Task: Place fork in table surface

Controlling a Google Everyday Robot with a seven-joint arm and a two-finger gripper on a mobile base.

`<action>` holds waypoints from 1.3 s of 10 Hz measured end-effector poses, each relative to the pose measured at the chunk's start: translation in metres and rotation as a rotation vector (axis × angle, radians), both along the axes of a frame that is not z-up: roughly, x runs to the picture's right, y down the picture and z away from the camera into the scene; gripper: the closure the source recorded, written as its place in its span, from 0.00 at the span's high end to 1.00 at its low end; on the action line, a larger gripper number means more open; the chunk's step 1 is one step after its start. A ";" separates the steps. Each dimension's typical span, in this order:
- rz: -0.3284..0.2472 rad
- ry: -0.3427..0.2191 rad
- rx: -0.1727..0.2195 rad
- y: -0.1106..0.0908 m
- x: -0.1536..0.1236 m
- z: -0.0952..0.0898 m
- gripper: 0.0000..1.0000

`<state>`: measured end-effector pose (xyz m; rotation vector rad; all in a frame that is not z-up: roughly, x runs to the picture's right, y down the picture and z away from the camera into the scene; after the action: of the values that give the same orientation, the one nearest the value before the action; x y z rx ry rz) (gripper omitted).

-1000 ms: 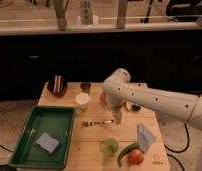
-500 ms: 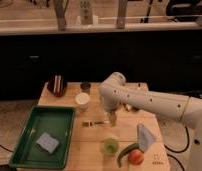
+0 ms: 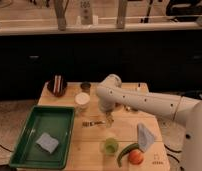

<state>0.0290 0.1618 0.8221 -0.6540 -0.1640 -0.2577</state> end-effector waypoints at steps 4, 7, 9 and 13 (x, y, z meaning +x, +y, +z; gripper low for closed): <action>0.000 -0.020 -0.012 0.011 -0.016 0.017 0.80; 0.005 -0.028 -0.024 0.018 -0.019 0.028 0.80; 0.012 -0.034 -0.032 0.019 -0.020 0.033 0.80; 0.022 -0.048 -0.049 0.021 -0.020 0.038 0.55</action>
<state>0.0089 0.1828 0.8604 -0.6949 -0.2244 -0.2490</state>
